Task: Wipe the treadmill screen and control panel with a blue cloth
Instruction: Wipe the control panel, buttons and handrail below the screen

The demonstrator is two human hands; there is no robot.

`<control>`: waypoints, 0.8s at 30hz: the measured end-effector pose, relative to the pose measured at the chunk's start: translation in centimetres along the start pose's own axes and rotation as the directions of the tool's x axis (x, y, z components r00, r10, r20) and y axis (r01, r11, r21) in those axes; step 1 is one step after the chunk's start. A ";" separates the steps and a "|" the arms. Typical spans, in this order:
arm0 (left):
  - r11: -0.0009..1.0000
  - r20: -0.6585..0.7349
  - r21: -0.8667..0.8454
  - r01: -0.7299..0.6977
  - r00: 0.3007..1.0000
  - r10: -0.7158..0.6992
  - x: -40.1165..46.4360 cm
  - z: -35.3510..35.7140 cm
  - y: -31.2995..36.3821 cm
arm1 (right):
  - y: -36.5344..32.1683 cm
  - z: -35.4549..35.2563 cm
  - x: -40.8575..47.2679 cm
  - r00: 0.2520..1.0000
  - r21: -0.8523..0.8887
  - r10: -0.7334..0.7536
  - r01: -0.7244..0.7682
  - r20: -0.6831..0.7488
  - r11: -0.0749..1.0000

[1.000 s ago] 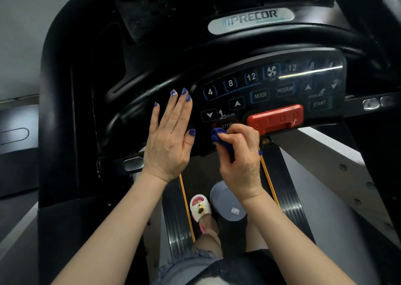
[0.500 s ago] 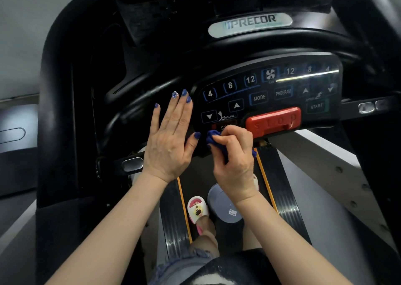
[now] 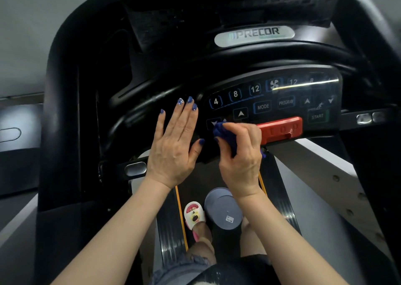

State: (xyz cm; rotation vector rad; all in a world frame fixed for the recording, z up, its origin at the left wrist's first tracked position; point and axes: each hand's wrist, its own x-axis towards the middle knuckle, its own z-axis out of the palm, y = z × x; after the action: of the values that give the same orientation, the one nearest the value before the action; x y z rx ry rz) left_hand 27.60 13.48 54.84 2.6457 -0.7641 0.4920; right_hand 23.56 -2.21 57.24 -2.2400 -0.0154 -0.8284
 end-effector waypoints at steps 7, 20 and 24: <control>1.000 0.003 0.012 -0.018 1.000 0.018 0.0 0.0 -0.1 | 0.4 0.1 1.4 0.995 -0.043 -0.103 0.102 -0.012 0.994; 1.000 -0.010 0.016 -0.019 1.000 0.020 0.0 0.0 -0.2 | -0.4 1.1 3.2 0.994 -0.035 -0.103 0.101 -0.044 0.994; 1.000 -0.003 0.001 -0.013 1.000 0.013 0.0 0.1 -0.2 | -0.4 1.6 4.2 0.992 -0.040 -0.113 0.111 -0.051 0.993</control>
State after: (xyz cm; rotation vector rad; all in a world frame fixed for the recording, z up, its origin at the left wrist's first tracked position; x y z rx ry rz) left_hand 27.69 13.61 54.73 2.6423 -0.7814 0.5000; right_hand 27.68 -1.79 59.03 -2.2679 -0.1027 -0.9557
